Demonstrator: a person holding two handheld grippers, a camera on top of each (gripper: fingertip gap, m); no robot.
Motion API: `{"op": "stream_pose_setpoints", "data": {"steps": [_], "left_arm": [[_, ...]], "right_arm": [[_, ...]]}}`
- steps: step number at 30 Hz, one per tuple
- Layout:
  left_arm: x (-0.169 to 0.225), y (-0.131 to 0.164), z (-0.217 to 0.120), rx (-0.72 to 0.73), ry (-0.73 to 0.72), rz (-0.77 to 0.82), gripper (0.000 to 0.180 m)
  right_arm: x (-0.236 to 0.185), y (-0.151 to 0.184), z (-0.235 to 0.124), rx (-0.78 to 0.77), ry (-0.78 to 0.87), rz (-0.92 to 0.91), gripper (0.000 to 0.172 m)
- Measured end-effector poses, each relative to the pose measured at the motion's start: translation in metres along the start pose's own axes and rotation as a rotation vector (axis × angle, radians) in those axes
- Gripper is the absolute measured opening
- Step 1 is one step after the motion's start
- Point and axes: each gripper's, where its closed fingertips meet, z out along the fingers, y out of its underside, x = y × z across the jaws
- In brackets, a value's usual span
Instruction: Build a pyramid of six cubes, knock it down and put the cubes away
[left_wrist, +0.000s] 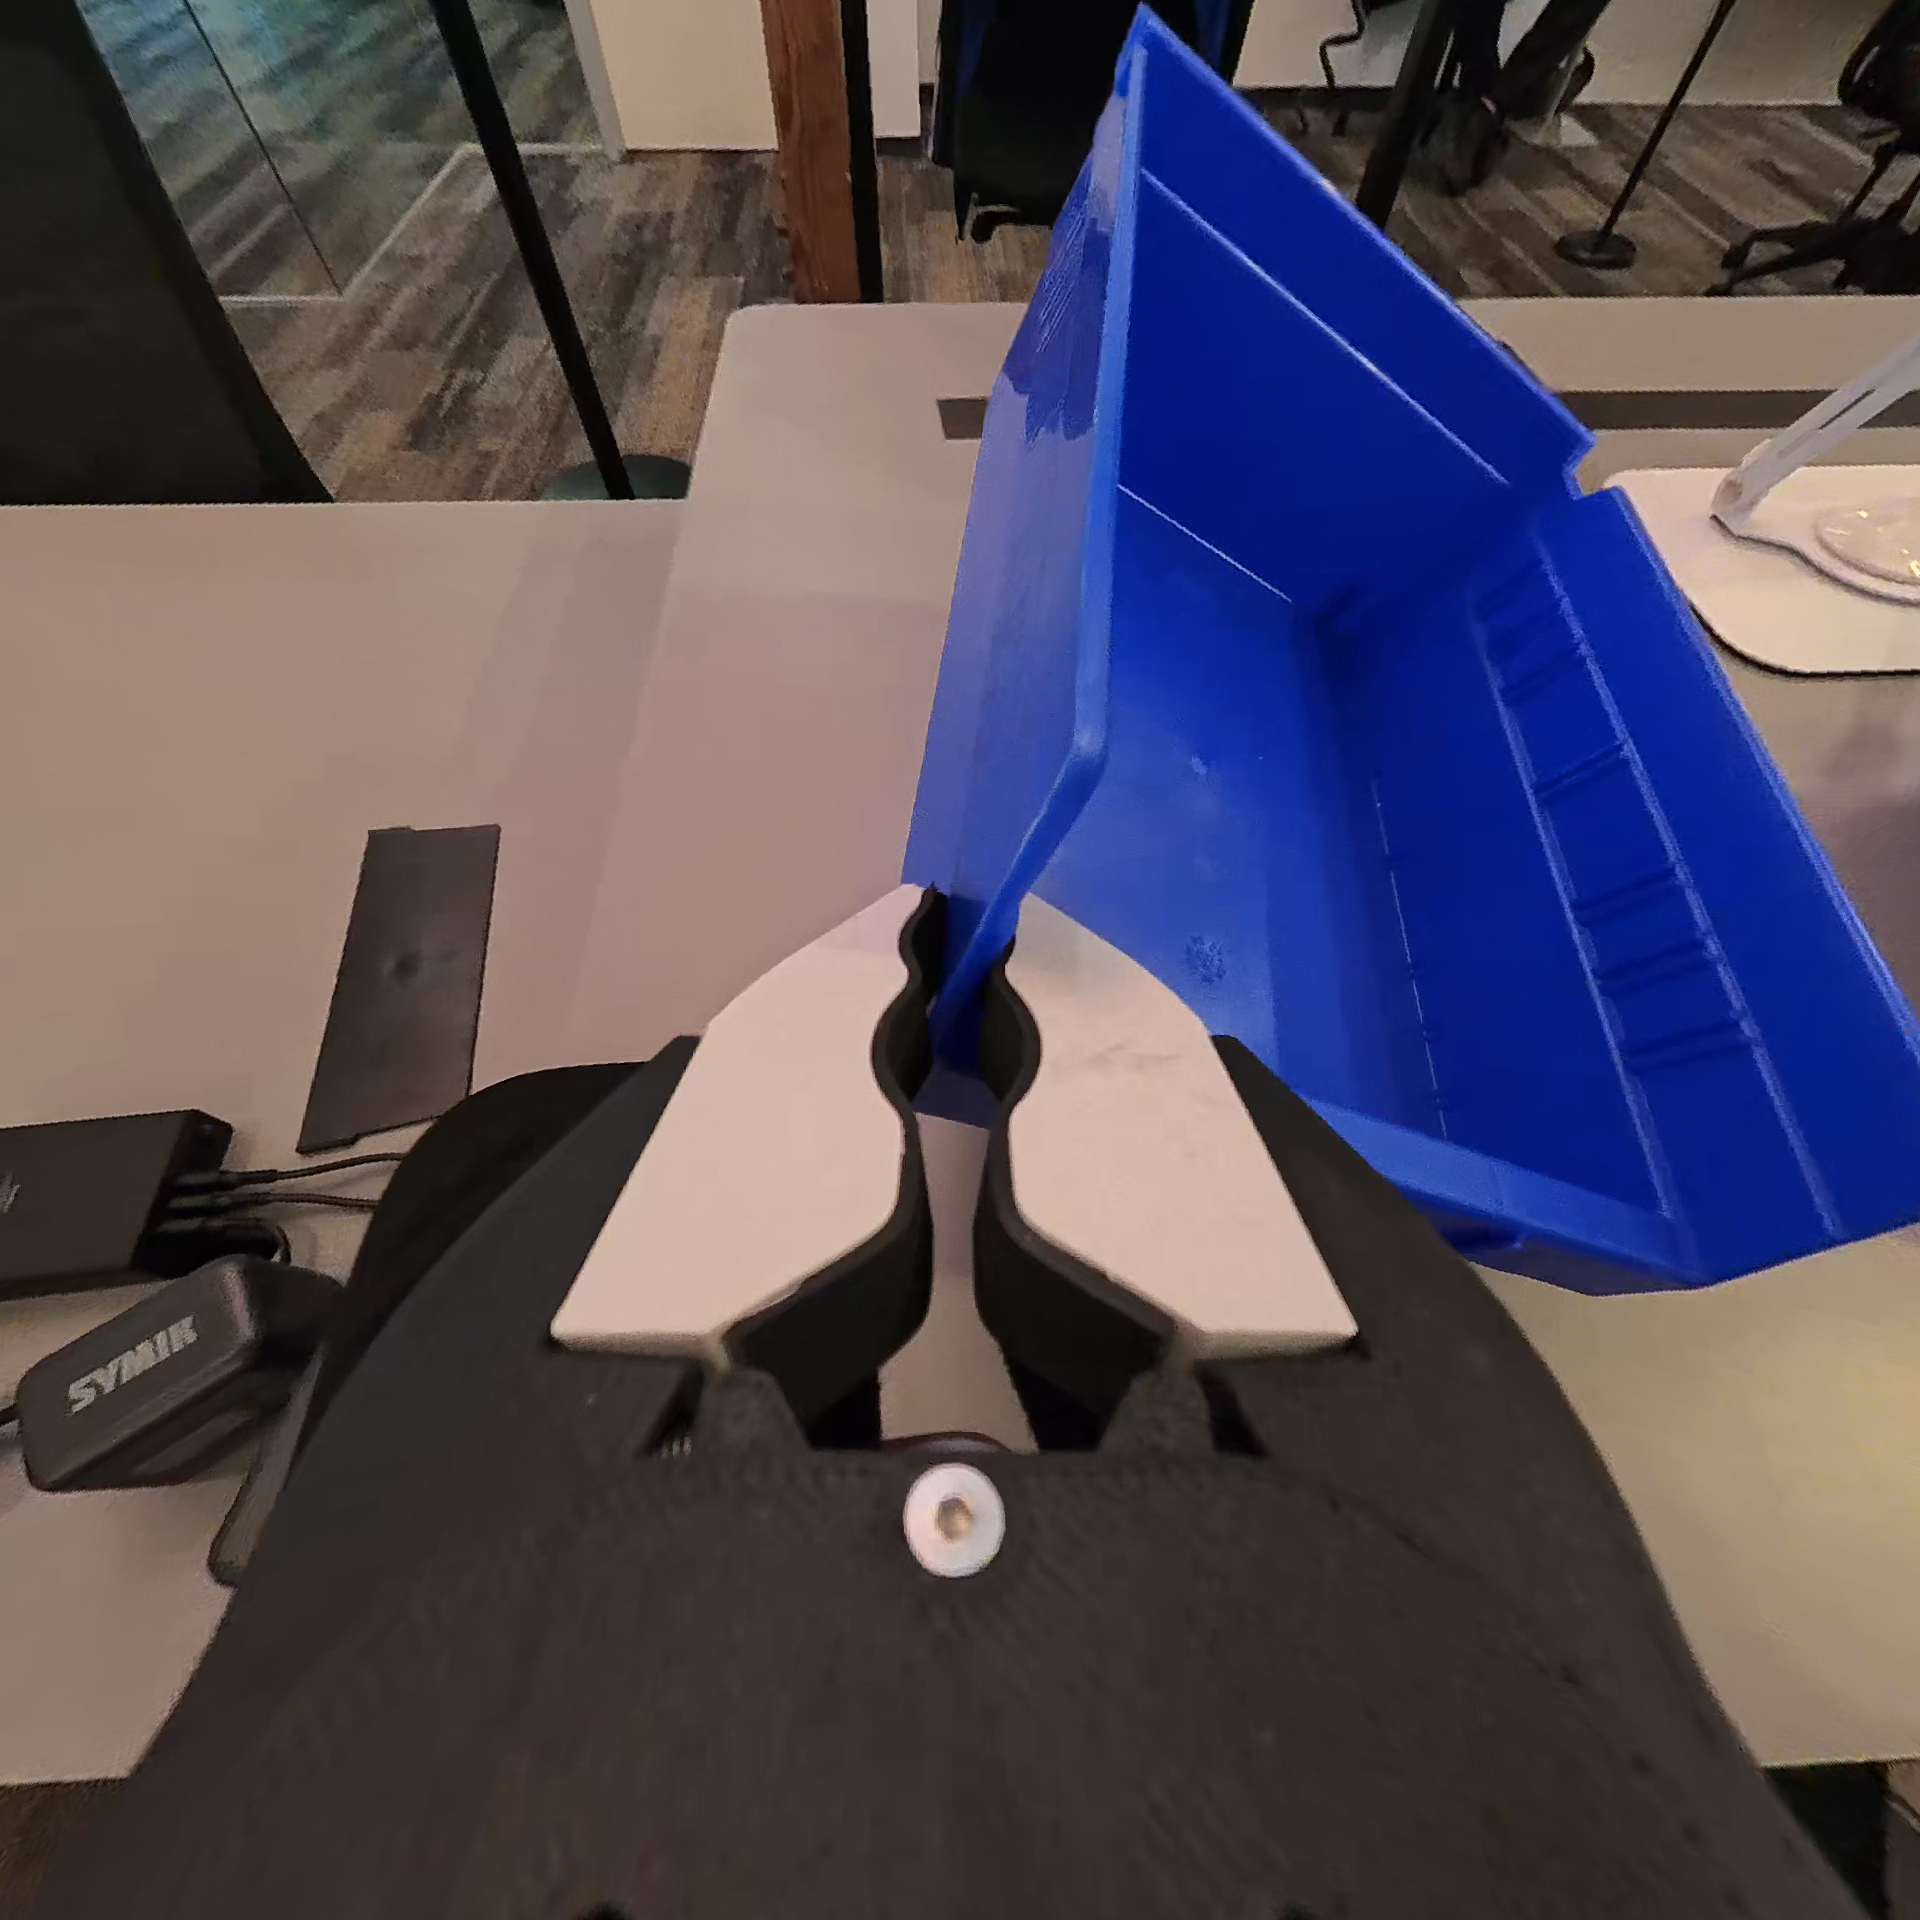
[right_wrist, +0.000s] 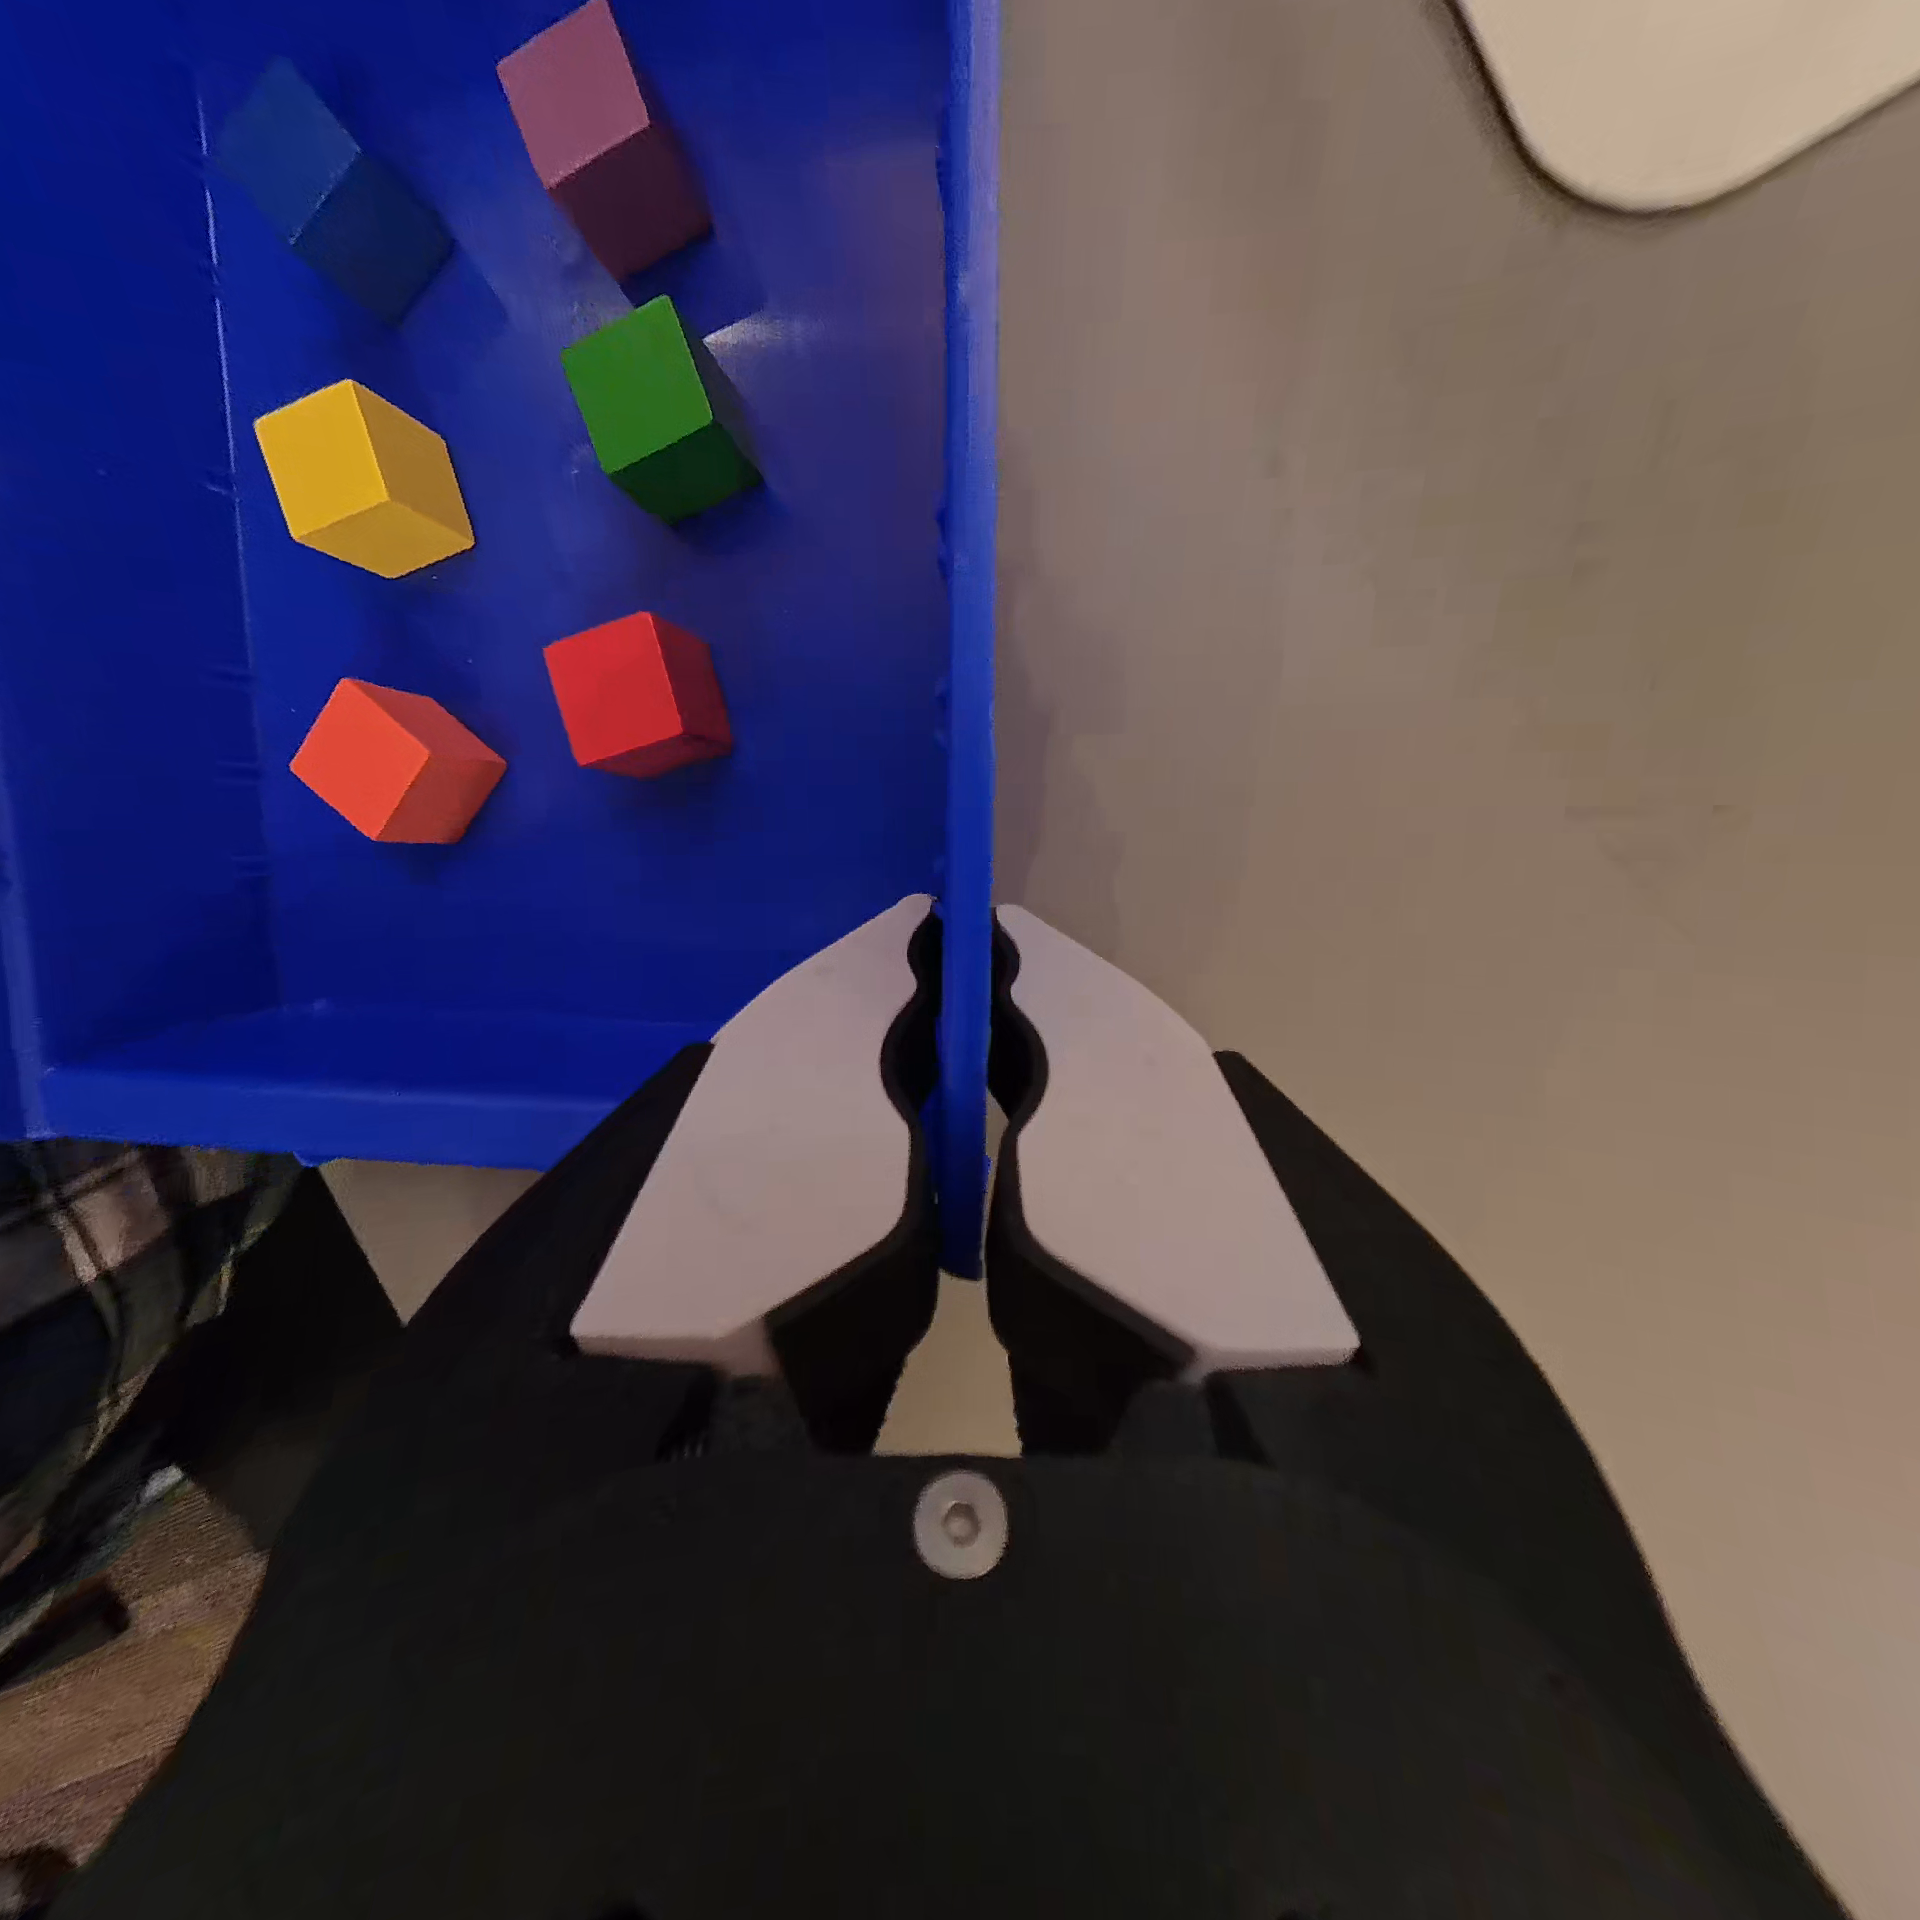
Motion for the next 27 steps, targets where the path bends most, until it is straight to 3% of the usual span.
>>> {"op": "stream_pose_setpoints", "data": {"steps": [6, 9, 12, 16, 19, 27], "left_arm": [[-0.017, -0.009, -0.02, 0.081, -0.022, -0.038, 0.005], [-0.025, -0.015, -0.031, 0.123, -0.03, -0.056, 0.005], [-0.029, -0.021, -0.041, 0.16, -0.032, -0.072, 0.005], [-0.028, -0.03, -0.052, 0.213, -0.02, -0.096, 0.006], [-0.023, -0.036, -0.054, 0.246, -0.004, -0.114, 0.006], [-0.002, -0.048, -0.04, 0.264, 0.016, -0.14, 0.006]], "right_arm": [[-0.008, -0.038, 0.017, 0.056, -0.002, -0.041, 0.006], [-0.004, -0.049, -0.001, 0.126, 0.045, -0.101, 0.039], [-0.008, -0.058, -0.042, 0.269, 0.14, -0.329, 0.052], [-0.062, -0.036, -0.064, 0.292, 0.054, -0.687, 0.036], [-0.094, -0.01, -0.043, 0.174, -0.055, -0.832, 0.047], [-0.093, 0.019, 0.02, -0.03, -0.049, -1.024, 0.064]]}}
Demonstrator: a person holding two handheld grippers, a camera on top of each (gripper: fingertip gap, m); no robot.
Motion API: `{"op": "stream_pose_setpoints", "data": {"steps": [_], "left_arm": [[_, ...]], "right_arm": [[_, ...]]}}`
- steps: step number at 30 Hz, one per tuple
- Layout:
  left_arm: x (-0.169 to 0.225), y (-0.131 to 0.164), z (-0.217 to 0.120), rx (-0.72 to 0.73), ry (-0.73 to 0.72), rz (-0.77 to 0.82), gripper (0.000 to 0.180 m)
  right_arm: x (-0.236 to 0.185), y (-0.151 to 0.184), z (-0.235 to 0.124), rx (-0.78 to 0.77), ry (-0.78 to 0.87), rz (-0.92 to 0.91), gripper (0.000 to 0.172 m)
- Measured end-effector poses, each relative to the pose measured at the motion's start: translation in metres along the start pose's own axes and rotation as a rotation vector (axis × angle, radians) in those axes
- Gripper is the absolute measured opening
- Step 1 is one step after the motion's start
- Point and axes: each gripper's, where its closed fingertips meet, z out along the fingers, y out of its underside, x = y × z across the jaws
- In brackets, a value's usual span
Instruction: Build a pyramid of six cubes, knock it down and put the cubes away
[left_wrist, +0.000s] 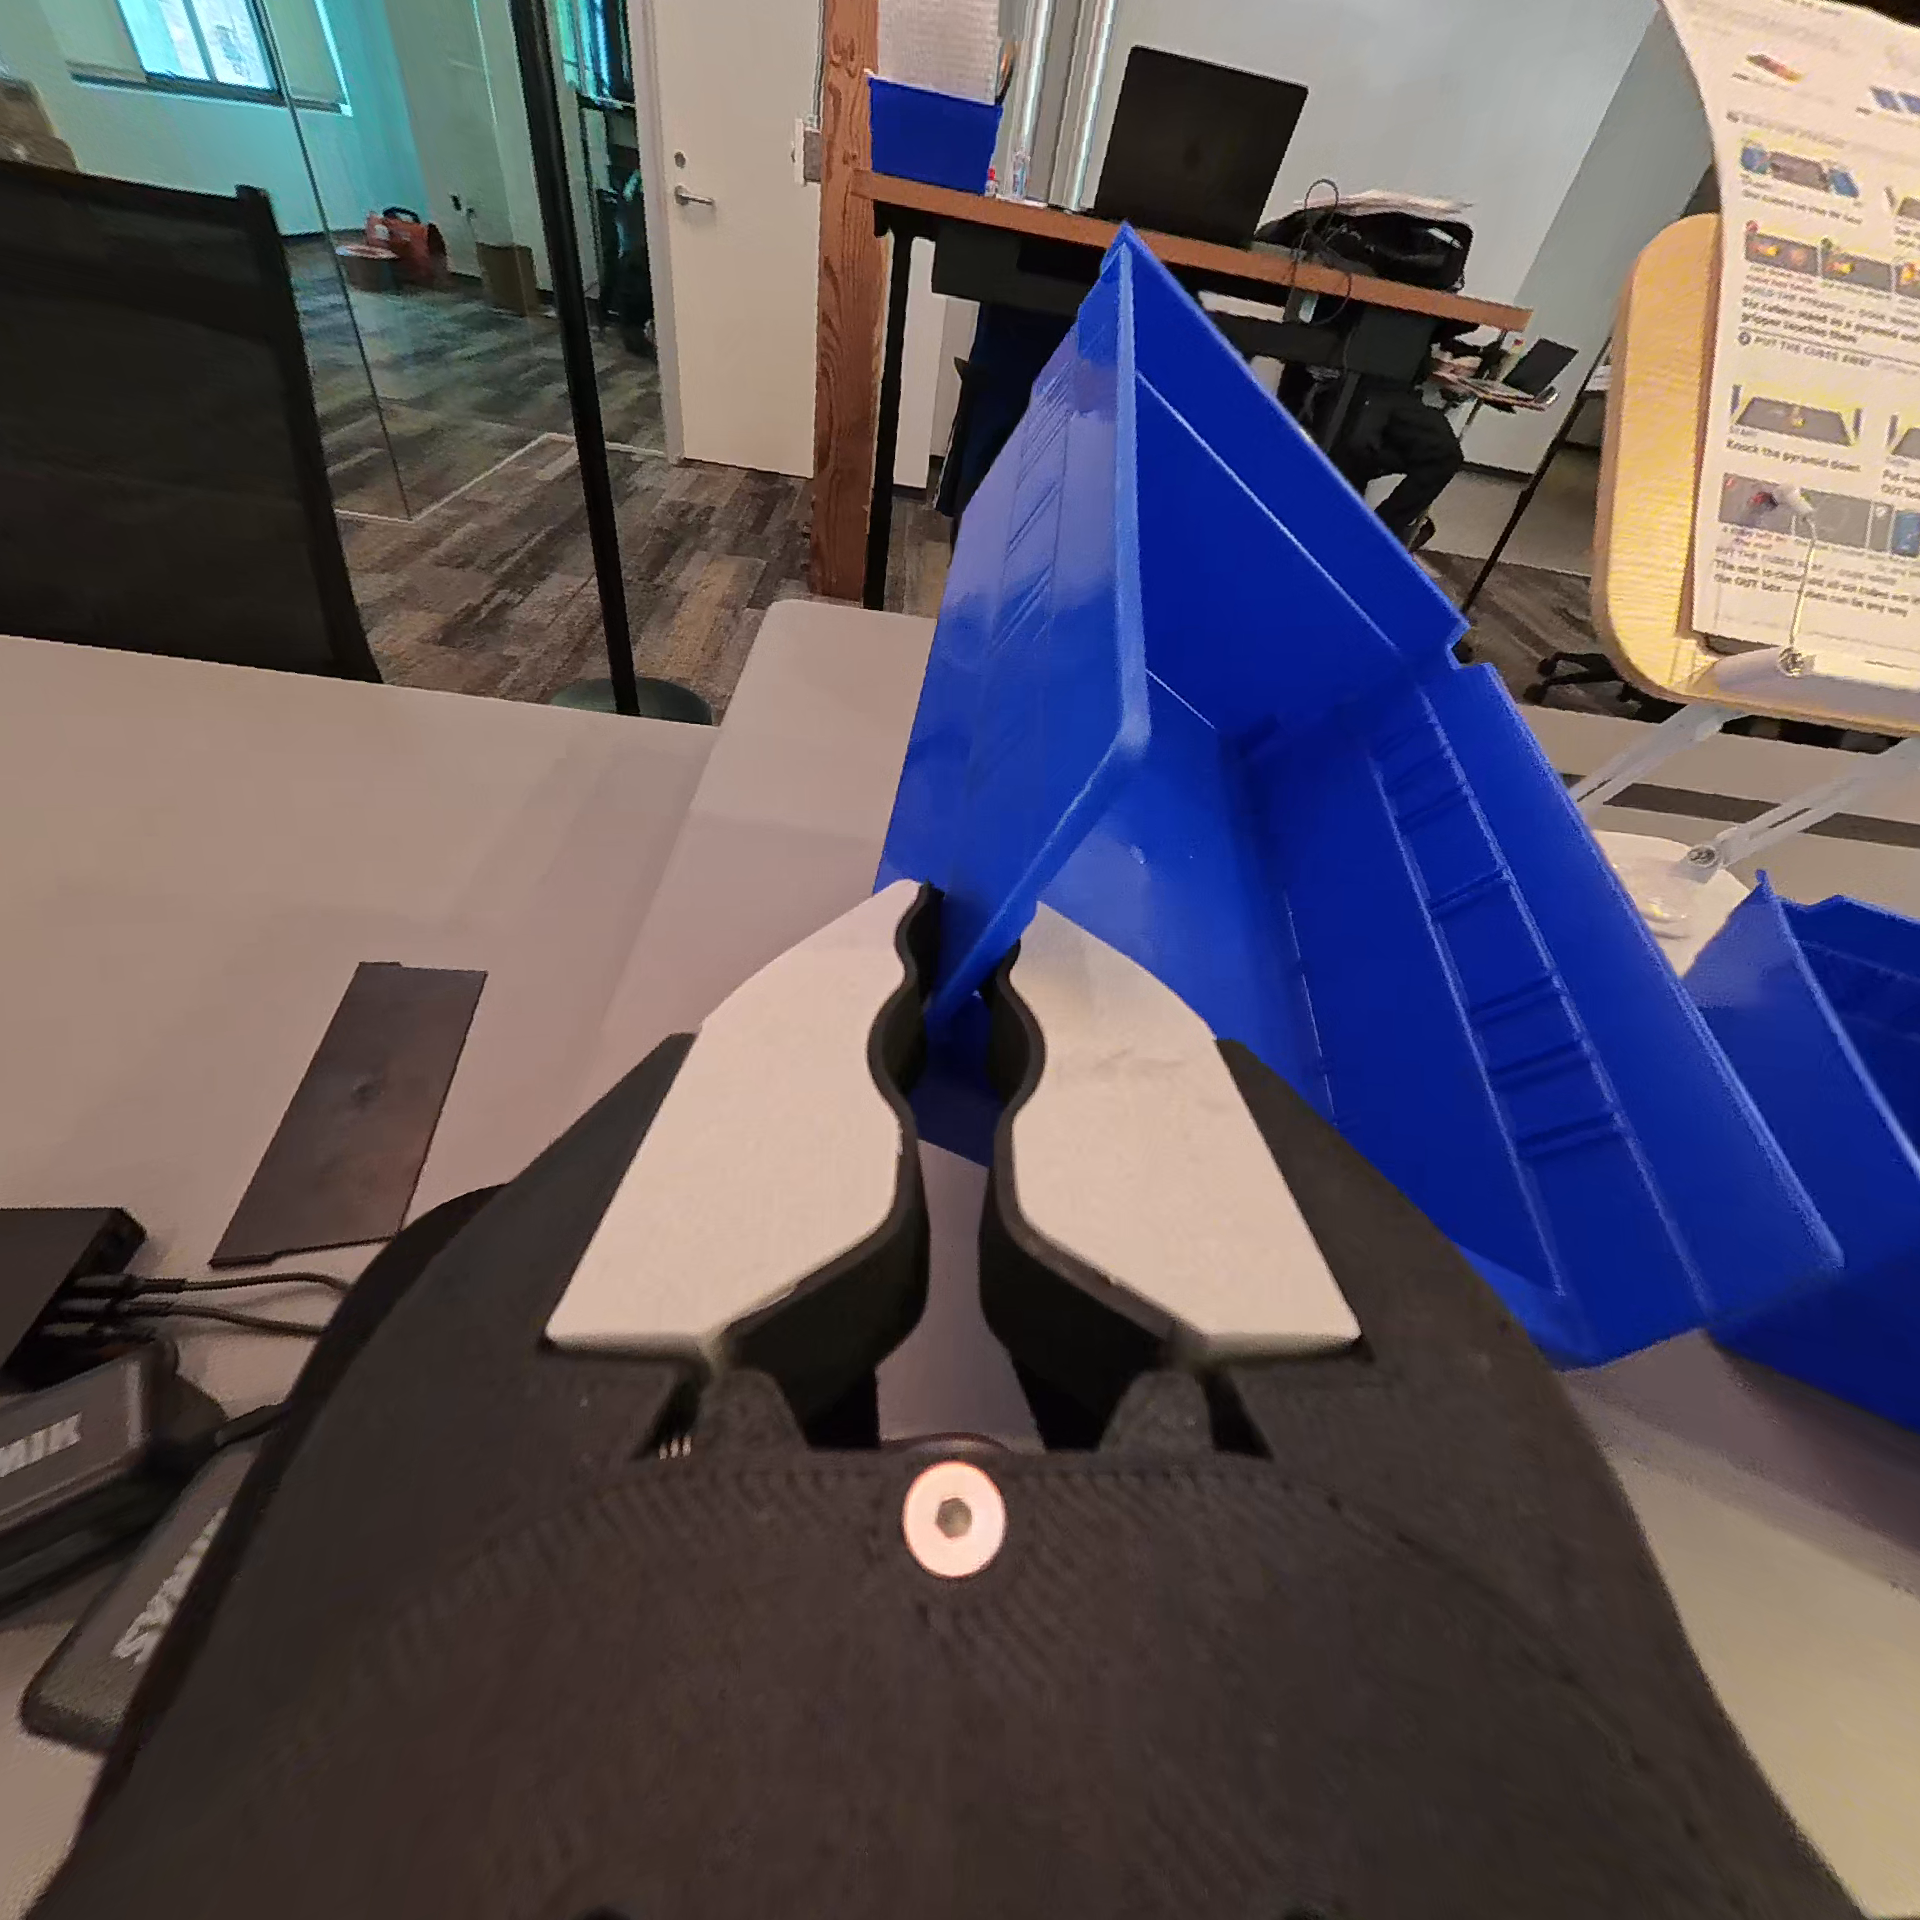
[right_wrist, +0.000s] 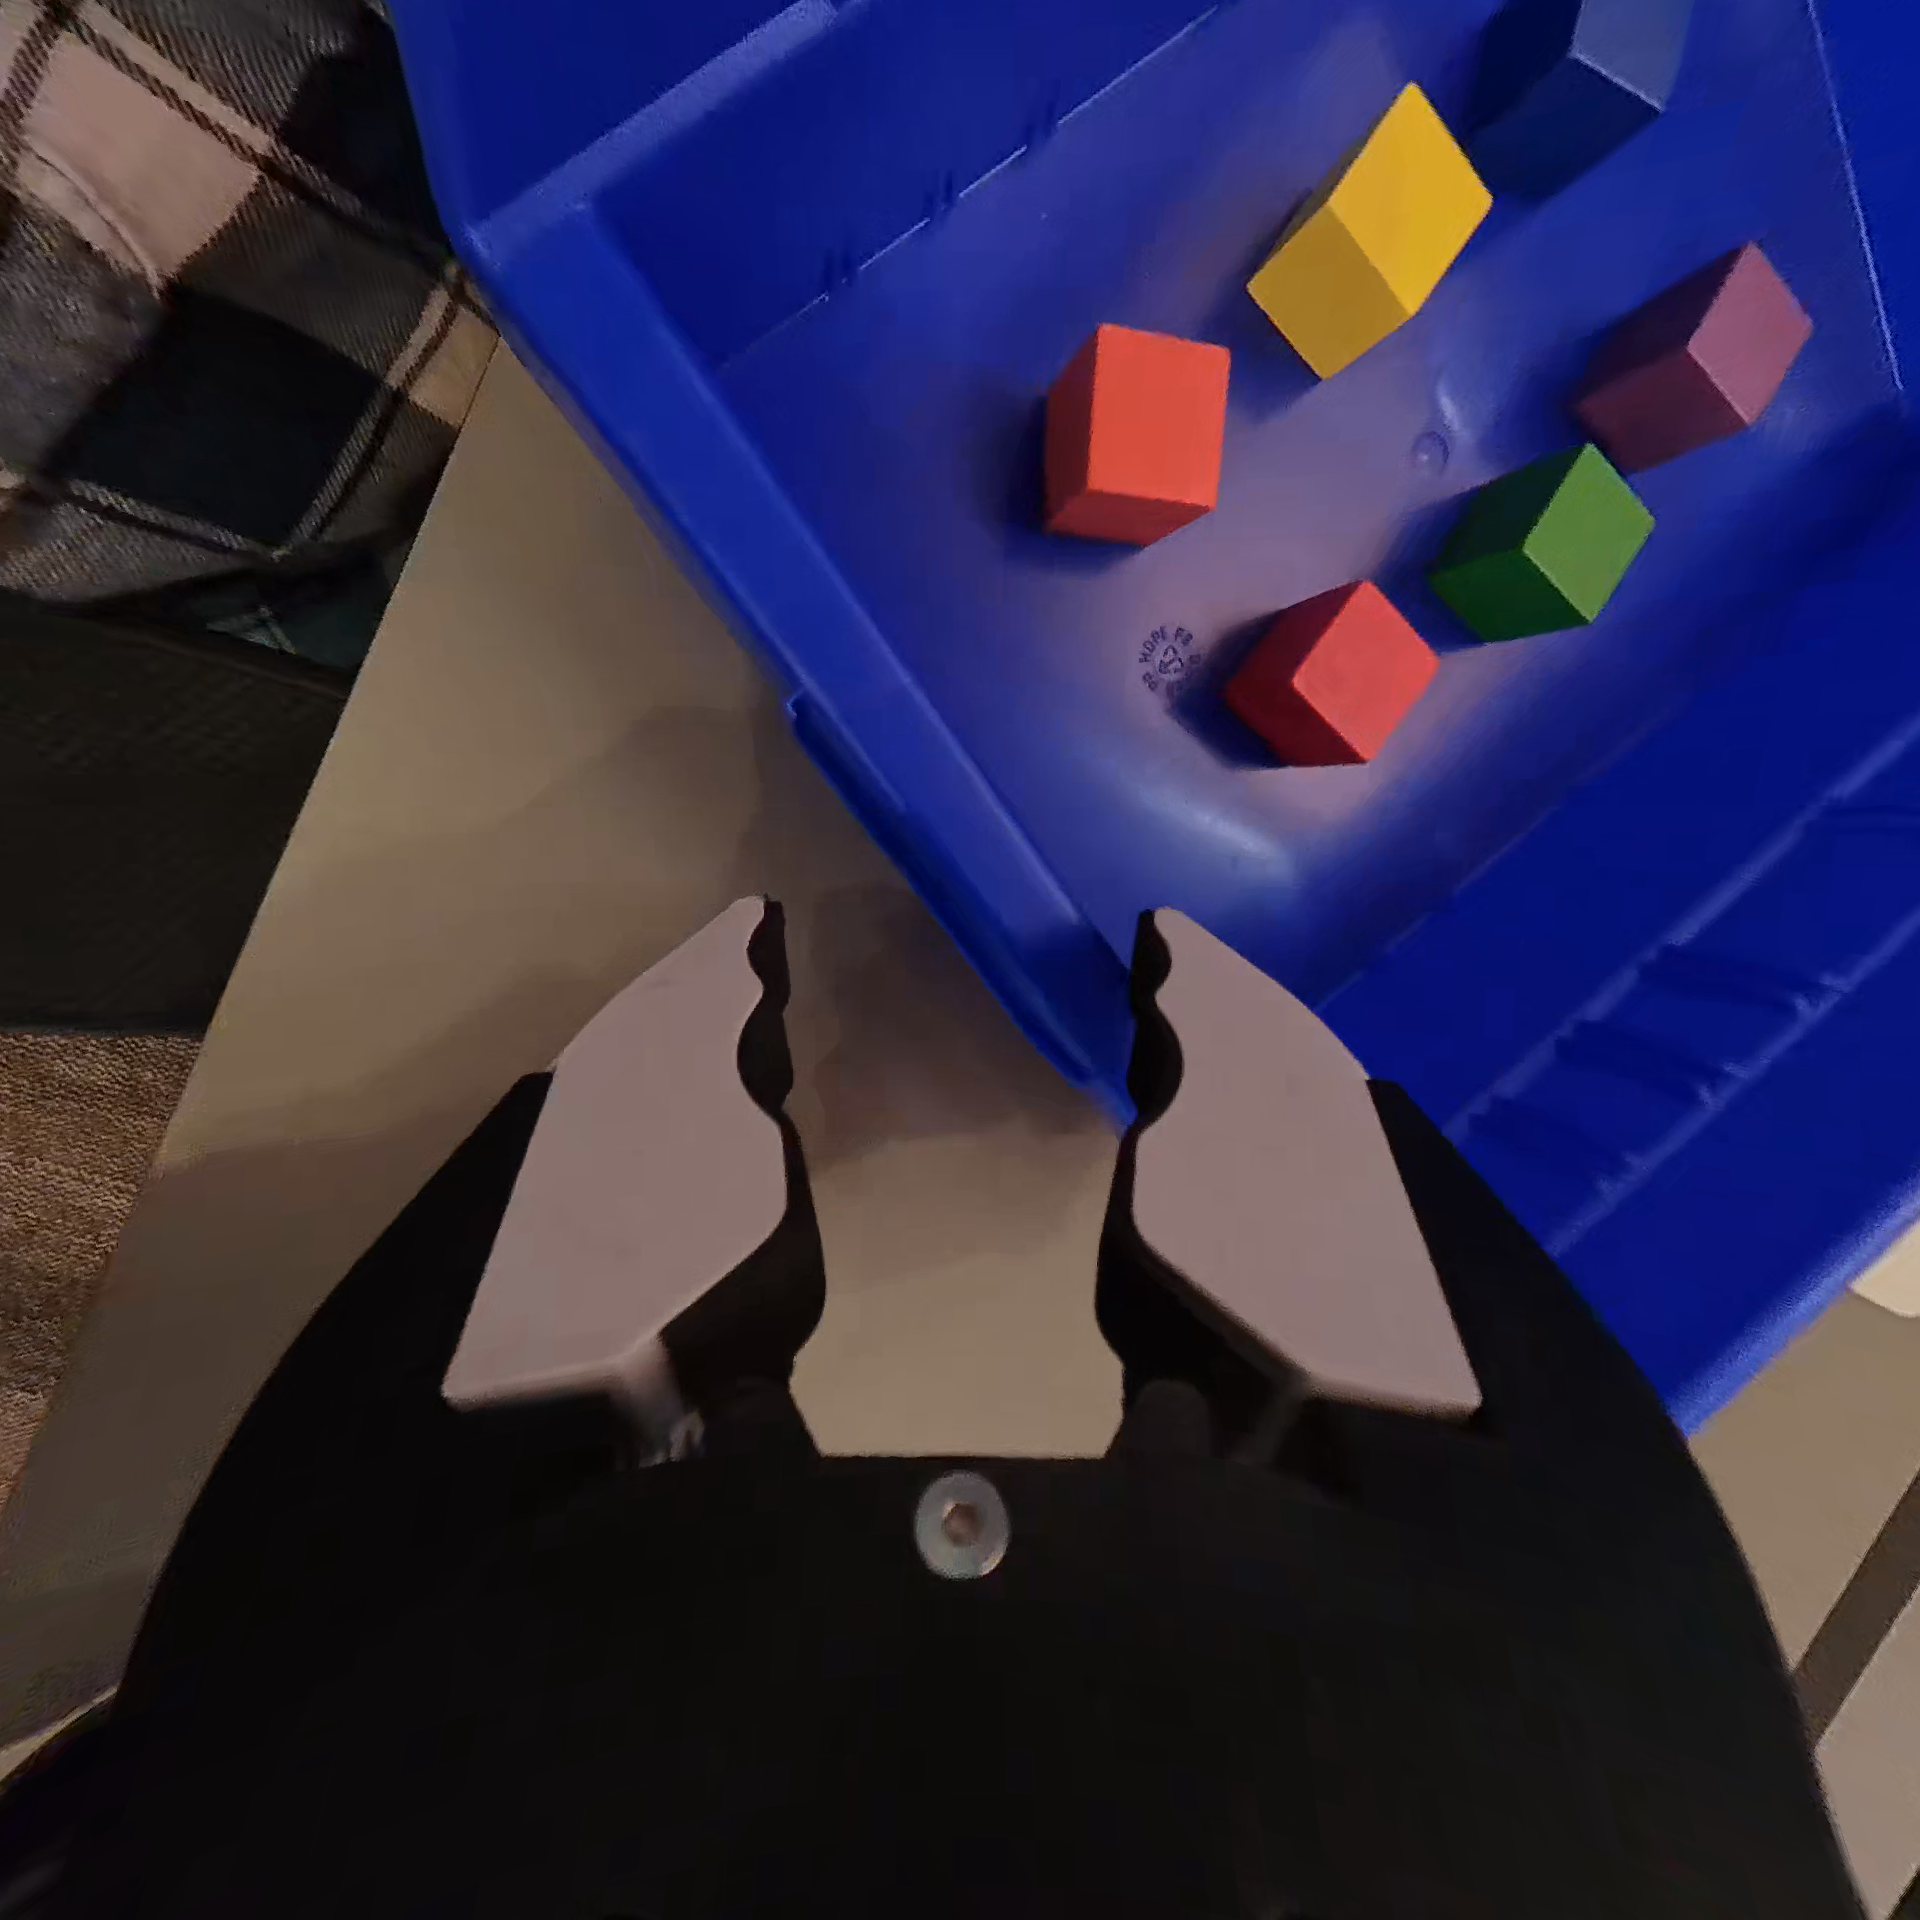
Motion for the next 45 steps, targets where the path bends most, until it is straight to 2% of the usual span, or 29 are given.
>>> {"op": "stream_pose_setpoints", "data": {"steps": [10, 28, 45], "left_arm": [[0.027, -0.011, 0.001, 0.032, 0.03, -0.004, 0.006], [0.015, -0.005, -0.012, 0.047, 0.007, -0.016, 0.006], [0.009, -0.001, -0.028, 0.065, 0.002, -0.029, 0.006]], "right_arm": [[0.006, -0.004, 0.017, -0.042, 0.014, -0.128, 0.039], [0.017, -0.051, 0.039, 0.02, -0.009, -0.211, 0.029], [0.026, -0.071, 0.05, 0.049, -0.023, -0.195, 0.027]]}}
